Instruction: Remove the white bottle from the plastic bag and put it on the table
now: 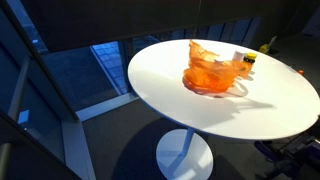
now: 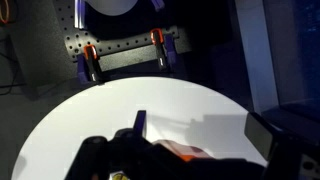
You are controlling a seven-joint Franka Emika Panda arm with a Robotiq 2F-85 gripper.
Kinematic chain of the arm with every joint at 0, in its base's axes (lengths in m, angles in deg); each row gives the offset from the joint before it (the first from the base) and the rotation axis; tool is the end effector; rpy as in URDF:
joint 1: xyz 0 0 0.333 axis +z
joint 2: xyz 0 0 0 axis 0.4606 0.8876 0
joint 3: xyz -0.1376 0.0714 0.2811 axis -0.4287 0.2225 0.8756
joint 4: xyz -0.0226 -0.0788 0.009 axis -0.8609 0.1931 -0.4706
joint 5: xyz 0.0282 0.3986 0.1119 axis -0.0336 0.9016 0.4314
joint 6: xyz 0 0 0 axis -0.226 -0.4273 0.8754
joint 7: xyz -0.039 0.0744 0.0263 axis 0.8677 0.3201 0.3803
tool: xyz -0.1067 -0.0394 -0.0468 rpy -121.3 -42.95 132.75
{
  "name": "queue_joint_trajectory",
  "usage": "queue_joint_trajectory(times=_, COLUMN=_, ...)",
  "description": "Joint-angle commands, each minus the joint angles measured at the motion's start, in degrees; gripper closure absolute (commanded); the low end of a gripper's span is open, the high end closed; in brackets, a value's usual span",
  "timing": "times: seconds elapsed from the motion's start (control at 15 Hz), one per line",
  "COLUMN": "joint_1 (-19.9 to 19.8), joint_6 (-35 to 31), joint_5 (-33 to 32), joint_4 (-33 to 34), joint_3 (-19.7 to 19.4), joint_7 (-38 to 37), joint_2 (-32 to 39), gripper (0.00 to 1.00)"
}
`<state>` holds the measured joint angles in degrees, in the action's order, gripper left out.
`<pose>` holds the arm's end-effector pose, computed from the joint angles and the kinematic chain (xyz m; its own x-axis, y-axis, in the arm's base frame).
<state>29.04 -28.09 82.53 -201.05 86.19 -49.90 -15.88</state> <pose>0.3066 0.0807 0.4711 0.9496 -0.2563 -0.1807 -0.2589 -0.9659 0.0093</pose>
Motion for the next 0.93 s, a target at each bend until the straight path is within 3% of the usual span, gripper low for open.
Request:
queue_joint_trajectory(times=0.0, joint_1=-0.5, joint_6=0.1, joint_5=0.2, joint_4=0.1, joint_3=0.4, joint_7=0.3, joint_2=0.0, gripper=0.00)
queue_joint_trajectory(times=0.87, joint_1=-1.7, joint_6=0.6, joint_5=0.4, joint_4=7.7, joint_3=0.9, joint_7=-2.5, joint_2=8.7, gripper=0.00)
